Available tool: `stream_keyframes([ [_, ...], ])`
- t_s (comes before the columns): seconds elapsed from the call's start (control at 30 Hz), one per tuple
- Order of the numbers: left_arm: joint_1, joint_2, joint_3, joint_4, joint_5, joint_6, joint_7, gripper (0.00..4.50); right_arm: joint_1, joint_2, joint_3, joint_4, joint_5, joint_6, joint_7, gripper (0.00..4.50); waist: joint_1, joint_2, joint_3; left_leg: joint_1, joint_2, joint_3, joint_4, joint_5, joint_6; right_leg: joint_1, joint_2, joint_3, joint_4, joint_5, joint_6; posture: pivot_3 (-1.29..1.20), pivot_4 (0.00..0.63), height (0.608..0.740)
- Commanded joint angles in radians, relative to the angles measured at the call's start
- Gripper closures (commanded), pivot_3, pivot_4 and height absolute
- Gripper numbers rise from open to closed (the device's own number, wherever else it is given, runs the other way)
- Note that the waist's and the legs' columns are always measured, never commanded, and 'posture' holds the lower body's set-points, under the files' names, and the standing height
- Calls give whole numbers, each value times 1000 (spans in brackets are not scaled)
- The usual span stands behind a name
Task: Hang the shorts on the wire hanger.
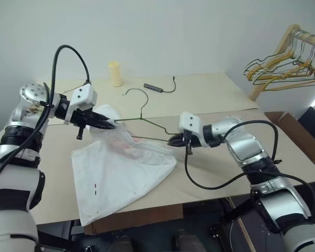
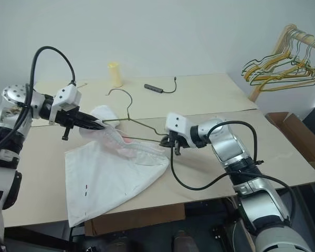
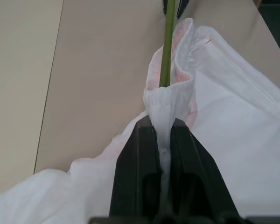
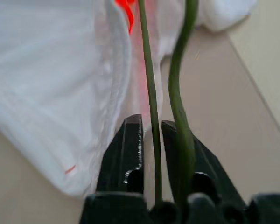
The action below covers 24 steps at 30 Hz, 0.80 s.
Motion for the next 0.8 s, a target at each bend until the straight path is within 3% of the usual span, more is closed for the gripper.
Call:
stream_keyframes([
  [0.03,-56,12,57,45,38,-29,0,4500,-14,-32,-73,-12,16,-22,-23,2314,0,0,0,0,0,0,0,0,0,0,0,0,0,0,0,-52,0,740],
  [0.23,-82,-6,104,114,101,-74,9,4500,-5,-85,-195,24,63,41,-66,221,1,0,0,-1,0,0,1,0,0,0,0,0,-1,0,0,-62,0,740],
  [0.4,-91,-17,140,136,128,-87,1,4500,44,-138,-284,-42,173,254,-50,221,0,0,0,-1,0,0,1,0,0,0,0,0,0,0,0,-69,0,740],
  [0.57,-93,-24,168,148,153,-98,9,4500,164,-147,-282,-213,258,448,-78,221,-3,0,0,-1,0,0,2,-1,1,0,0,0,0,0,0,-70,0,740],
  [0.8,-81,-31,187,138,164,-99,1,4500,235,93,-316,-308,371,732,-318,221,-26,0,0,0,0,-1,6,-1,1,0,0,1,6,0,0,-67,0,740],
])
